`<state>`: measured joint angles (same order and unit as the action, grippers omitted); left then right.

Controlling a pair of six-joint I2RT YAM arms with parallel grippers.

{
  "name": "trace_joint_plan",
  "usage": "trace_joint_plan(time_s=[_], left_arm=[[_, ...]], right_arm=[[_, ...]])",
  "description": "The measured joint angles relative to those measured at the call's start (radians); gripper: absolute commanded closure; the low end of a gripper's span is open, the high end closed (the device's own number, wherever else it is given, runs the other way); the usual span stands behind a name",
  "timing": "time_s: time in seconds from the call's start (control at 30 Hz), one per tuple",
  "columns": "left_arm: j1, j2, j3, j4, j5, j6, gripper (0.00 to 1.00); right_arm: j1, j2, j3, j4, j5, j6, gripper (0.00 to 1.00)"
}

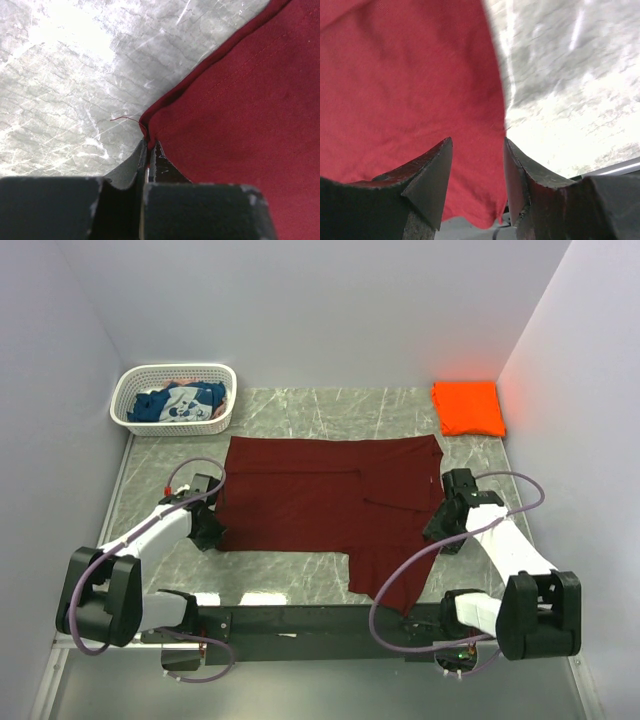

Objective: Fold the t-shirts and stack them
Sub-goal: Fold the tshirt

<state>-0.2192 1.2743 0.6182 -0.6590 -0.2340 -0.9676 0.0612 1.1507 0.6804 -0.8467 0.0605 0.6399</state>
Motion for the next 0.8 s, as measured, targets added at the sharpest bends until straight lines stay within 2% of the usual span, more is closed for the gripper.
trace_joint_plan(time_s=[0.33, 0.57, 0.8], left_arm=[[0.0, -0.014, -0.011, 0.008, -0.002, -0.007, 0.99], [0.0, -0.018, -0.013, 0.01, -0.003, -0.007, 0.99], [0.0, -0.025, -0.016, 0.01, -0.006, -0.019, 0.99]], right_arm=[[-0.107, 0.078, -0.103, 0.122, -0.007, 0.034, 0.53], [-0.134, 0.05, -0.125, 0.143, -0.023, 0.047, 0.62], [-0.136, 0.034, -0.133, 0.174, -0.044, 0.053, 0.62]])
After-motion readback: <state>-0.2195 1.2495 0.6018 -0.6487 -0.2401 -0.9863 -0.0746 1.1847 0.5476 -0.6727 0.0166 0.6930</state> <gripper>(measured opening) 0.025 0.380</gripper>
